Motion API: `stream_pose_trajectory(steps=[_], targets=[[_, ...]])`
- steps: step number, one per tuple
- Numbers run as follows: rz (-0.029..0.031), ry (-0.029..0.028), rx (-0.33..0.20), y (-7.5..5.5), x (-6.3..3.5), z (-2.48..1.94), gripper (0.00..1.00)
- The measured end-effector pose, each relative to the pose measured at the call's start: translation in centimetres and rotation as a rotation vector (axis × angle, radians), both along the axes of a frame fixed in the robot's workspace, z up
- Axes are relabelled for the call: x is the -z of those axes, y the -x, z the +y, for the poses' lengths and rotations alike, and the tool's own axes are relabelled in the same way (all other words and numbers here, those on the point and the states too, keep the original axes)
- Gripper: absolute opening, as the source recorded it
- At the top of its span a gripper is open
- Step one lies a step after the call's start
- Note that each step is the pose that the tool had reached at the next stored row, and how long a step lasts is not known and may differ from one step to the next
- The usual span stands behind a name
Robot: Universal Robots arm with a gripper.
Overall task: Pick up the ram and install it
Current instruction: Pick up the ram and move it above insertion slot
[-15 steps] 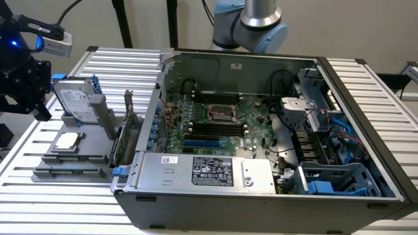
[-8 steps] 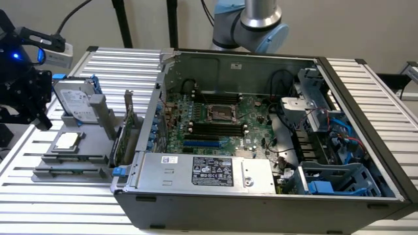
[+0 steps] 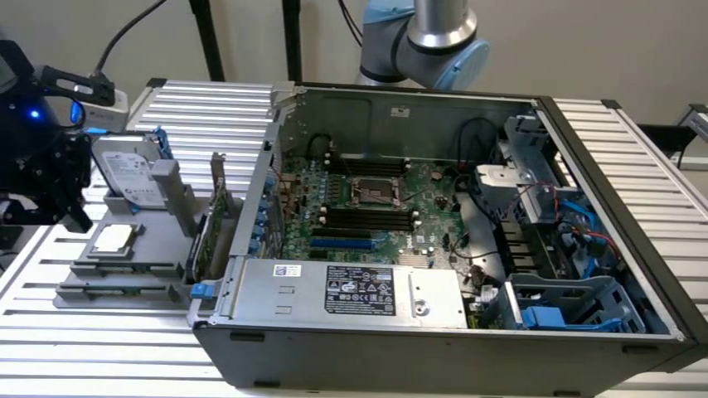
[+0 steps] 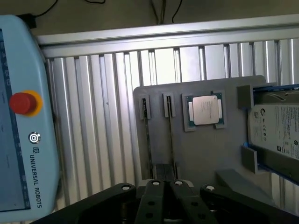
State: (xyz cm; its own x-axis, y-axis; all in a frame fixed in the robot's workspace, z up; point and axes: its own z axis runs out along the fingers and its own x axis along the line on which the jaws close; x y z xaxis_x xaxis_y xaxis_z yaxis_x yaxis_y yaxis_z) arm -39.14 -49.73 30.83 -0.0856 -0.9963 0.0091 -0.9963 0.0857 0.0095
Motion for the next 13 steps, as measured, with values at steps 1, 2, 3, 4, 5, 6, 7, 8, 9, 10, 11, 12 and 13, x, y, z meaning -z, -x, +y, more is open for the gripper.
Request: stream_pose_trajectory(steps=[1,2,3,4,5,6,7,8,9,10,11,12,13], targets=[[0.0000,0.0000,-0.003,0.0,0.18,-0.06,0.11],[0.0000,0.0000,-0.007,0.0,0.36,-0.12,0.11],[0.0000,0.0000,-0.010,0.0,0.56,-0.19,0.12],[0.0000,0.0000,-0.014,0.0,0.73,-0.25,0.17],[-0.0001,-0.0001,-0.017,0.0,0.92,-0.31,0.24],[-0.0001,0.0000,-0.020,0.0,1.10,-0.37,0.24],[-0.0001,-0.0001,-0.022,0.0,1.28,-0.43,0.30],[0.0001,0.0001,-0.025,0.0,1.45,-0.50,0.30],[0.0000,0.0000,-0.027,0.0,1.64,-0.57,0.30],[0.0001,0.0000,-0.028,0.0,1.82,-0.65,0.36],[0.0001,0.0000,-0.030,0.0,2.00,-0.72,0.36],[0.0001,0.0000,-0.031,0.0,2.18,-0.80,0.36],[0.0000,-0.0001,-0.032,-0.1,2.37,-0.87,0.36]])
